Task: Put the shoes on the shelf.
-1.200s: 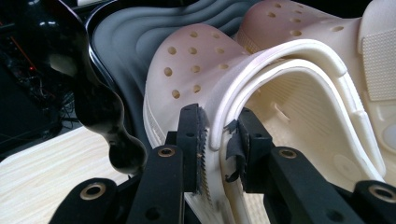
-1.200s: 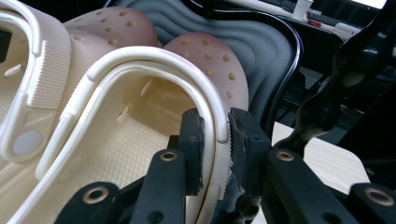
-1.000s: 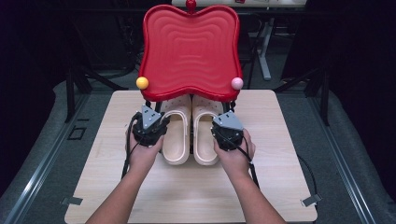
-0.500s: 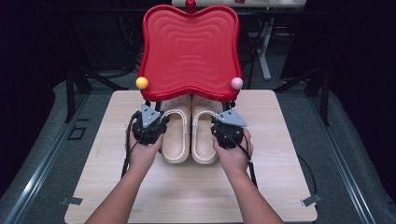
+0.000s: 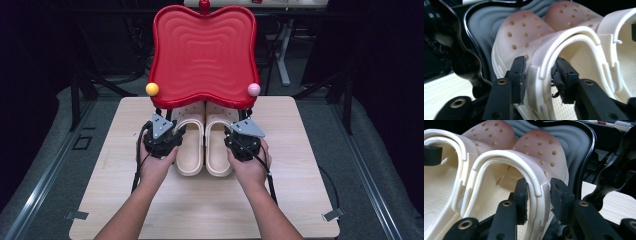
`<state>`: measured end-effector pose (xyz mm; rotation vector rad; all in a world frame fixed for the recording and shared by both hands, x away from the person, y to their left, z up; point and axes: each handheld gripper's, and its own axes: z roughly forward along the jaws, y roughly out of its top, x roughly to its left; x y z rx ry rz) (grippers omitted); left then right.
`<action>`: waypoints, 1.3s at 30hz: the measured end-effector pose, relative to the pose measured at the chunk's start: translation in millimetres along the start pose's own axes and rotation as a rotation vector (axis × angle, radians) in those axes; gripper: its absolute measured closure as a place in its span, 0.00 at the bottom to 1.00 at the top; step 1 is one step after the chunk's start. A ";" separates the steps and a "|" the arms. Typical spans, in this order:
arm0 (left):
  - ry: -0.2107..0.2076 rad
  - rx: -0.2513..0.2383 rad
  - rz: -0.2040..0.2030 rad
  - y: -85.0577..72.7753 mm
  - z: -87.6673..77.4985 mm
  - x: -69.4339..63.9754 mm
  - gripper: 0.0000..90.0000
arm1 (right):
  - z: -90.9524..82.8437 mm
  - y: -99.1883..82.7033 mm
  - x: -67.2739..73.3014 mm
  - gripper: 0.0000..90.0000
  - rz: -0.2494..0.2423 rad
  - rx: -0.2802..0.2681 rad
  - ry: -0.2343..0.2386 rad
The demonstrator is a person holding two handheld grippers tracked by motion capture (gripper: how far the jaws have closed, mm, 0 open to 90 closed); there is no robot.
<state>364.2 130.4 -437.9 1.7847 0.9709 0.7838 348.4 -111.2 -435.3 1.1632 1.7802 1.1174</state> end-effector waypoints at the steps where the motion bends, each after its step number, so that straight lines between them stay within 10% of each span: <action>1: -0.003 0.002 -0.004 -0.9 0.3 0.8 0.67 | -0.2 -0.1 -0.2 0.74 -0.003 0.005 -0.001; 39: -0.057 -0.036 -0.019 -12.3 -25.8 0.6 0.55 | -31.4 -15.5 -9.7 0.57 -0.092 -0.105 0.111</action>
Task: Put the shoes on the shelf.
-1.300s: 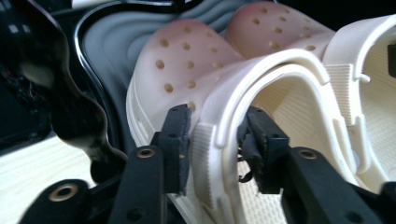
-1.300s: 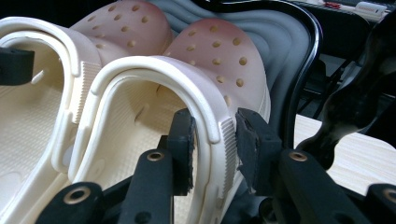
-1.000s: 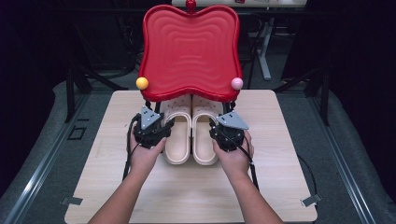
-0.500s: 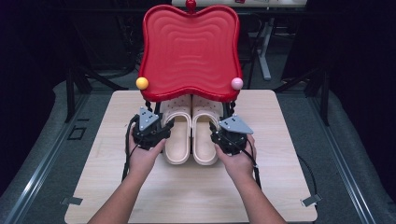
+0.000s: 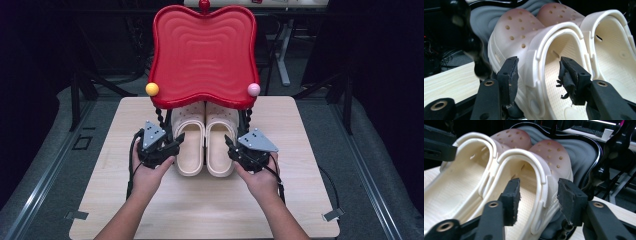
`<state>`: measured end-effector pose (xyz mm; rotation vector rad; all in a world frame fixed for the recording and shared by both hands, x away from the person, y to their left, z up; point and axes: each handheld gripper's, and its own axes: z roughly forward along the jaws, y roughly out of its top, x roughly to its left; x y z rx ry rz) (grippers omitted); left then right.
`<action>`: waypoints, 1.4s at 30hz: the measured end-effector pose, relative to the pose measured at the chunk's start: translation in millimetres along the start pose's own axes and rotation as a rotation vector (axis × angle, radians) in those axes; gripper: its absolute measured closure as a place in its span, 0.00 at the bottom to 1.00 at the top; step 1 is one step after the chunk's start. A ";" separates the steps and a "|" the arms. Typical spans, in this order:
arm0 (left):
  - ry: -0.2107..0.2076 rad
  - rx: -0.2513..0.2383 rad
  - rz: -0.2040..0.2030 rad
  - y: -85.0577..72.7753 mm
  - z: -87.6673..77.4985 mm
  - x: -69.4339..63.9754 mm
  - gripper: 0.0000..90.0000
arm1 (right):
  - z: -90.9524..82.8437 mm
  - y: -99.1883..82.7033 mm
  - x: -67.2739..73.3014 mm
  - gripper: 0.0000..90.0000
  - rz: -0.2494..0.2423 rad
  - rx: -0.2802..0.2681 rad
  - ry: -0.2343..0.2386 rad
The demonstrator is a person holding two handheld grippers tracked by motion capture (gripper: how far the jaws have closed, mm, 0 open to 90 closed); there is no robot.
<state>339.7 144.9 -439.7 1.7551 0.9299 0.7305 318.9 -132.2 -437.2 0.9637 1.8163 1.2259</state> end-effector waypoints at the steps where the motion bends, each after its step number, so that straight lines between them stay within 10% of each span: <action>1: -0.005 0.004 -0.001 -1.8 -1.2 0.8 0.54 | -0.6 -1.4 -1.0 0.56 -0.011 0.004 0.002; 12: 0.002 0.020 0.005 -15.6 -9.9 0.9 0.51 | -11.9 -14.8 -4.2 0.48 0.027 0.008 0.049; 20: 0.017 0.043 -0.039 -25.6 -7.8 -3.9 0.65 | -11.6 -23.4 4.2 0.81 0.070 0.073 0.020; 42: 0.070 0.074 -0.057 -19.2 9.7 -6.0 0.76 | 11.0 -18.0 6.5 0.85 0.174 0.082 -0.041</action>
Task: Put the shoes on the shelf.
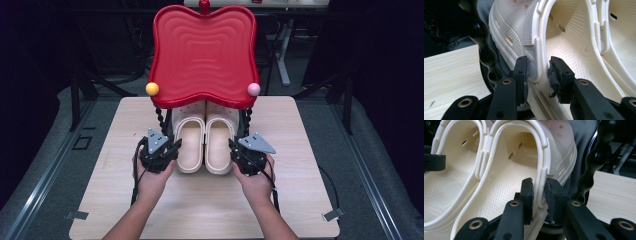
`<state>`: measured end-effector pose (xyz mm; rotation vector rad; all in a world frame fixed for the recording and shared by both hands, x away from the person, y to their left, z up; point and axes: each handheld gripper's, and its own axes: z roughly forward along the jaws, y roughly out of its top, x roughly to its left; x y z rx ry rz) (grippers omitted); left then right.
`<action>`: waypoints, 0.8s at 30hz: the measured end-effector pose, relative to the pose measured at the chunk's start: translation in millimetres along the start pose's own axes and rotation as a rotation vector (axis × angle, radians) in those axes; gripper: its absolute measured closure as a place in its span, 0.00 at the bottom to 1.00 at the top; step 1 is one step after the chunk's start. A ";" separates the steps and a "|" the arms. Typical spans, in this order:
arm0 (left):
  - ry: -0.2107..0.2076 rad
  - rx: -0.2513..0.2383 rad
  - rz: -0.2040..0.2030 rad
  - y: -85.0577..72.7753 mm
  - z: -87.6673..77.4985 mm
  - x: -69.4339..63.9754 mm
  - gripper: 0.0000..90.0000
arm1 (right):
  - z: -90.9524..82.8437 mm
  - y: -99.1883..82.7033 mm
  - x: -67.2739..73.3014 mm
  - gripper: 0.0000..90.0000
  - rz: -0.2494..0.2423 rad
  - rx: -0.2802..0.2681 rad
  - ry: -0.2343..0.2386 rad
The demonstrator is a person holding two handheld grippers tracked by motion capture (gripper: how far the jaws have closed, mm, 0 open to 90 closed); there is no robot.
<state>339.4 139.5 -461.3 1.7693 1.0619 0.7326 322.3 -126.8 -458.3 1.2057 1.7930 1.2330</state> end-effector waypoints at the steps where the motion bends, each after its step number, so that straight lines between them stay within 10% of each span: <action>1: -0.001 0.002 -0.001 1.2 1.1 1.0 0.76 | 0.8 1.5 -0.1 0.85 -0.005 0.001 -0.003; 24: 0.037 -0.060 -0.003 28.3 25.6 10.3 0.79 | 30.2 23.8 -2.3 0.85 -0.012 -0.057 -0.100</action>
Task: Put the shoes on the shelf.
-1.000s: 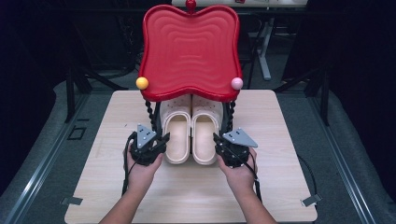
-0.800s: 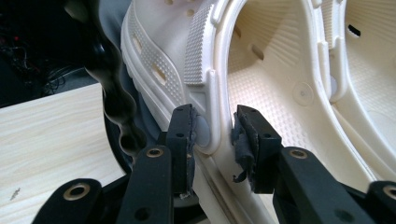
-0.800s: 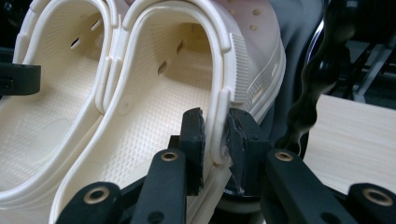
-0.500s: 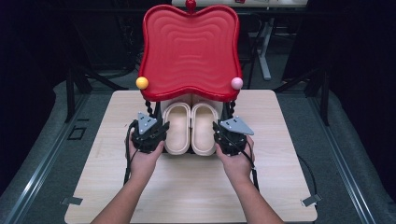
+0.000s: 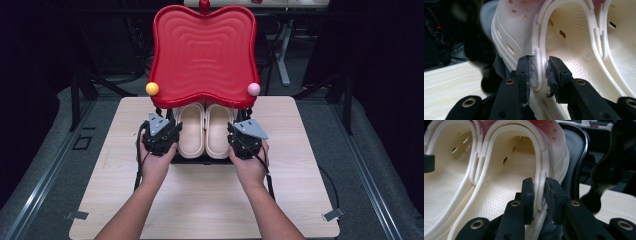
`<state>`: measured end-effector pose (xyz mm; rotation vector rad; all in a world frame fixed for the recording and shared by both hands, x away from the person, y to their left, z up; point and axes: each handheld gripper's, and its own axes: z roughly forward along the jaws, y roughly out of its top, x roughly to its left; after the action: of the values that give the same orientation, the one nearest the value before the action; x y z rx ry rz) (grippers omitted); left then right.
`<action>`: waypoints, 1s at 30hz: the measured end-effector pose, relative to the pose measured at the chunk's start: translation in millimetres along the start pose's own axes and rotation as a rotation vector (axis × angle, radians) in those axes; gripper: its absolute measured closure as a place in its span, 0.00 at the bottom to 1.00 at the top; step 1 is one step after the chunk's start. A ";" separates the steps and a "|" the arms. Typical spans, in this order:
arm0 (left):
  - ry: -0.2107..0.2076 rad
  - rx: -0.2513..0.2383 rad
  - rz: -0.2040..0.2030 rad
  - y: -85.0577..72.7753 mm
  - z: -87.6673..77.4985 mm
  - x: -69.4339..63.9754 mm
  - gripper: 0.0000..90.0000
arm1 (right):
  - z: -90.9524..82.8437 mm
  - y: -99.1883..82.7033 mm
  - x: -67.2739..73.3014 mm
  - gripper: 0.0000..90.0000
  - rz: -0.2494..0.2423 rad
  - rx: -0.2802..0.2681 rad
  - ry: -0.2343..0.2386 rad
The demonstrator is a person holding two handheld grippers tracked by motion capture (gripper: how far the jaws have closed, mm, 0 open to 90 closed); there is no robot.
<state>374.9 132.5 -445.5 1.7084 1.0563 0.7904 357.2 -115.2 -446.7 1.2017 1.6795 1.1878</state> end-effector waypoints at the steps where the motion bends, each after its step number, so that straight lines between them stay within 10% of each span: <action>1: 0.007 0.002 0.003 0.9 1.1 -0.6 0.79 | 0.9 0.5 1.4 0.85 -0.013 -0.002 -0.010; 30: -0.038 -0.006 -0.012 -7.9 -6.8 -0.5 0.61 | -9.6 -3.9 0.7 0.66 -0.027 -0.044 0.050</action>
<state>366.6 136.2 -450.5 1.7046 1.0366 0.7497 347.1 -117.5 -447.6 1.1276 1.6927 1.2412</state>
